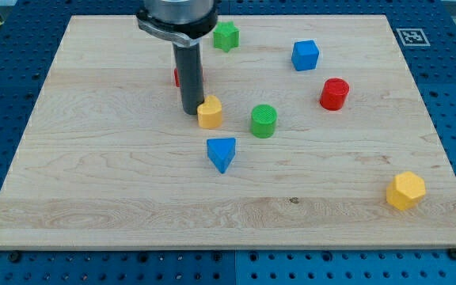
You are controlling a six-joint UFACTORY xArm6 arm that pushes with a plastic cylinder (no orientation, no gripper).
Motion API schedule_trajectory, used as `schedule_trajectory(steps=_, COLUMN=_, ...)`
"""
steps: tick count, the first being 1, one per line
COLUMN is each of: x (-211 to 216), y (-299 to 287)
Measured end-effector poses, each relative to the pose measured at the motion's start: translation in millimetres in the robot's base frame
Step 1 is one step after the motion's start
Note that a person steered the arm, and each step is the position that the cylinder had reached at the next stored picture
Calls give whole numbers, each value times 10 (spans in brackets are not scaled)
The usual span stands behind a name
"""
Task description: Drag the yellow heart to the left of the yellow hexagon
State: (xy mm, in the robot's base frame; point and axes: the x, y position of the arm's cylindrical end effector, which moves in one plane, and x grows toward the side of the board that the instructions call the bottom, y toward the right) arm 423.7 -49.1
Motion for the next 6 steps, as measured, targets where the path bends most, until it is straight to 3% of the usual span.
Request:
schedule_trajectory(steps=3, x=223, y=992)
schedule_trajectory(steps=6, x=248, y=730)
